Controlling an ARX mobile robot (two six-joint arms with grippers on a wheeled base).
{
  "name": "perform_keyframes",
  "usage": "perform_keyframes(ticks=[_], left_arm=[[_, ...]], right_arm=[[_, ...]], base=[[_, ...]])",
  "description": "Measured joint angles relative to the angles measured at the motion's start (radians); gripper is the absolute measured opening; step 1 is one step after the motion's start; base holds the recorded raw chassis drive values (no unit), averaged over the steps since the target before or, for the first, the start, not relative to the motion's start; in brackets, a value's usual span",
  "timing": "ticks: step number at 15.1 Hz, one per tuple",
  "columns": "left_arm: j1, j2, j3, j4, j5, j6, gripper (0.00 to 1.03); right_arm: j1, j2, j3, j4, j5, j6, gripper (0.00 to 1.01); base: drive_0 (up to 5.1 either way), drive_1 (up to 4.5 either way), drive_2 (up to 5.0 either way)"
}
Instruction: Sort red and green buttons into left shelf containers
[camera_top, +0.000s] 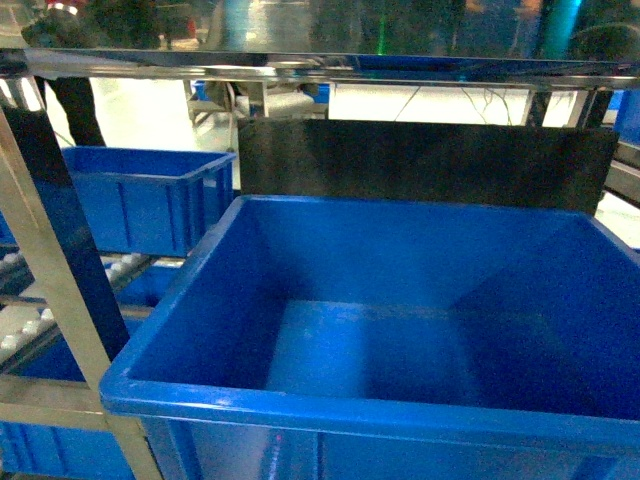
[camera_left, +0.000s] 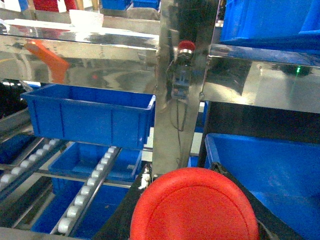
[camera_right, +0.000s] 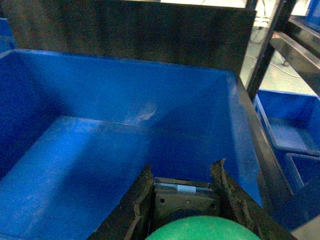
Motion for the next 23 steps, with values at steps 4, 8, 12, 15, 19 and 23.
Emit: perform_keyframes(ticks=[4,8,12,15,19,23], left_arm=[[0.000,0.000,0.000,0.000,0.000,0.000,0.30],[0.000,0.000,0.000,0.000,0.000,0.000,0.30],[0.000,0.000,0.000,0.000,0.000,0.000,0.30],[0.000,0.000,0.000,0.000,0.000,0.000,0.30],[0.000,0.000,0.000,0.000,0.000,0.000,0.30],[0.000,0.000,0.000,0.000,-0.001,0.000,0.30]], right_arm=[[0.148,0.266,0.078,0.100,0.036,-0.002,0.29],[0.264,0.509,0.367,-0.086,0.078,0.040,0.29],[0.318,0.661,0.638,-0.362,0.079,0.135,0.29],[0.324,0.727,0.746,-0.562,0.079,0.197,0.29],[0.315,0.732,0.770,-0.587,0.105,0.211,0.66],[0.238,0.637,0.566,-0.330,0.140,0.201,0.99]], base=[[0.0,0.00,0.0],[0.0,0.00,0.0],[0.0,0.00,0.0],[0.0,0.00,0.0],[0.0,0.00,0.0],[0.0,0.00,0.0]])
